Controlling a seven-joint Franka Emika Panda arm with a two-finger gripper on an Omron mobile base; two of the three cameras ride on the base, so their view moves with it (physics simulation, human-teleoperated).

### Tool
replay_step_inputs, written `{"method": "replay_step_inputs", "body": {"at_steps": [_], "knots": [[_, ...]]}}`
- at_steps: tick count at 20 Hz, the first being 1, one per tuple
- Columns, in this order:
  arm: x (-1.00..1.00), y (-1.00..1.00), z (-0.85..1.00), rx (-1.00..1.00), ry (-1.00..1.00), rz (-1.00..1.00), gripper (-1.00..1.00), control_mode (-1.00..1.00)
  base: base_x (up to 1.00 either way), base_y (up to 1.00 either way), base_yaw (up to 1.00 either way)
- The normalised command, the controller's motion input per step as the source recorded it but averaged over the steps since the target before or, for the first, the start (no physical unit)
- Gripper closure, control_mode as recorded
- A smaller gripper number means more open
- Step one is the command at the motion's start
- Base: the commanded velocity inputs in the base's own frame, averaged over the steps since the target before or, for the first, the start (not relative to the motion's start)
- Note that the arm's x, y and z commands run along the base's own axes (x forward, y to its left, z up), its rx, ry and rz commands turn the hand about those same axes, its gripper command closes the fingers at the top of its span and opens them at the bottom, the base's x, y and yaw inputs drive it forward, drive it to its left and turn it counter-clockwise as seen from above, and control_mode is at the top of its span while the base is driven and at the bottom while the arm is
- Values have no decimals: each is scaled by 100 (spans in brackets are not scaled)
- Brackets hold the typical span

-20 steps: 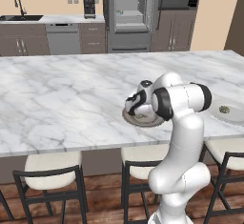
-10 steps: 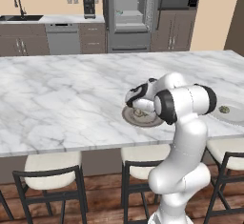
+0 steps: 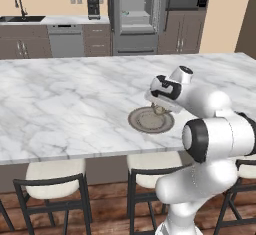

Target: Place two dumplings into each of the tupperware containers and then place the containers in the fridge.

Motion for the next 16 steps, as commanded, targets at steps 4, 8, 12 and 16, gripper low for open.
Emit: {"method": "replay_step_inputs", "body": {"at_steps": [4,8,12,16], "knots": [[-100,0,37,-10,0,33,100,-100,0,0,0],[-100,0,10,-13,0,34,100,-100,0,0,0],[-80,0,2,-12,0,27,100,-100,0,0,0],[-16,0,7,-7,0,15,100,-100,0,0,0]]}}
